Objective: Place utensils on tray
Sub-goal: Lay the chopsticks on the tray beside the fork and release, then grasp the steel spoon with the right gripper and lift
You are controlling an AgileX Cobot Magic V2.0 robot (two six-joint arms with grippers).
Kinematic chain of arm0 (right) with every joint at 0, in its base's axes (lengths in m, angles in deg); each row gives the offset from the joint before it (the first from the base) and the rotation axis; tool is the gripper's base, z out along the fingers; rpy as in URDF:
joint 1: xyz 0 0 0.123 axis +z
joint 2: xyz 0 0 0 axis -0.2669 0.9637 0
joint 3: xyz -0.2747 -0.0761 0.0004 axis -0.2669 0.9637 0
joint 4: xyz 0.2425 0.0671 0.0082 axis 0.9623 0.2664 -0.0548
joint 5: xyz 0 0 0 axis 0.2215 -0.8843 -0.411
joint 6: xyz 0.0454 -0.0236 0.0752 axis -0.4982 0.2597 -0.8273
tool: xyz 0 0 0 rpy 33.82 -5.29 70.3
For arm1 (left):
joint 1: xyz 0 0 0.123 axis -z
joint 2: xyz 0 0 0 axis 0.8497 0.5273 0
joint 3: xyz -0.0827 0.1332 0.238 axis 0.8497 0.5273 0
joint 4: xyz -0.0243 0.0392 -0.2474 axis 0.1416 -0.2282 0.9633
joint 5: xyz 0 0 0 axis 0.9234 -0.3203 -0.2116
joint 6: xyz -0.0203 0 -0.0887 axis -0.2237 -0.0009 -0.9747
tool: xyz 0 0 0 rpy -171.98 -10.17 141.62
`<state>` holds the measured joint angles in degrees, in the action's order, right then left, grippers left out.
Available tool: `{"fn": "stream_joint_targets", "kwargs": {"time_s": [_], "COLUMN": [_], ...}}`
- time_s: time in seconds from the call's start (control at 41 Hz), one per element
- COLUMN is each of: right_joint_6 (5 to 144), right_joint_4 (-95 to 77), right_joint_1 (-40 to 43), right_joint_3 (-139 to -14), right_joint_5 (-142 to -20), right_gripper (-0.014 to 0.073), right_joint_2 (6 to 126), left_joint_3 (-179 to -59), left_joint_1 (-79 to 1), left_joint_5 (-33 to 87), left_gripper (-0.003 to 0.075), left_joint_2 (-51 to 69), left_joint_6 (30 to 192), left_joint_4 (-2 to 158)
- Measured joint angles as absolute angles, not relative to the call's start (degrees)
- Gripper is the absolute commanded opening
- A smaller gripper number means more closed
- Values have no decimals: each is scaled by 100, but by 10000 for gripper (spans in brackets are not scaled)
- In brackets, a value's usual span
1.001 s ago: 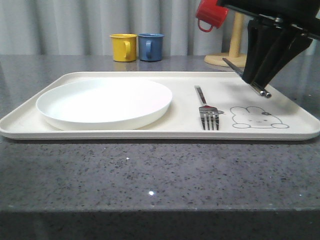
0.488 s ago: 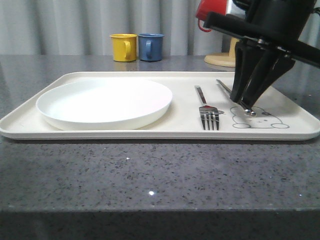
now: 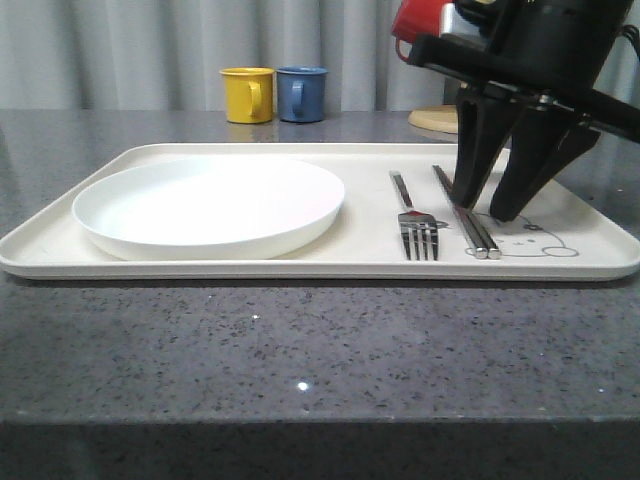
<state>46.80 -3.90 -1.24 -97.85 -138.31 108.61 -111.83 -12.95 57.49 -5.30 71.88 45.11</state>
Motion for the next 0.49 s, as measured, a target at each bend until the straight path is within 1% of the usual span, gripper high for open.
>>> {"fn": "stream_joint_targets", "kwargs": {"time_s": [0.098,0.293,0.366,0.488], "right_joint_6": [4937,5043,5057,5066], "right_joint_4": [-694,-1847,-2074,-2214], "right_joint_1": [-124,-194,-414,-1081], "right_joint_3": [-9785,-9785,-9785,-9785], "right_joint_5": [-13831,-13891,-13911,-13924], "right_gripper": [309,309,309,309], "right_joint_2": [10534,9693,9526,9497], "left_joint_3": [-11183,-11183,-11183,-11183], "left_joint_1": [-1295,-1295,-1295,-1295], "left_joint_5": [5749,5749,5749,5749], "left_gripper": [335,335,335,335], "left_joint_2": [-530,-530,-530,-530], "left_joint_6": [7188,7188,7188,7188], "left_joint_4": [4511,4511,4511,4511]}}
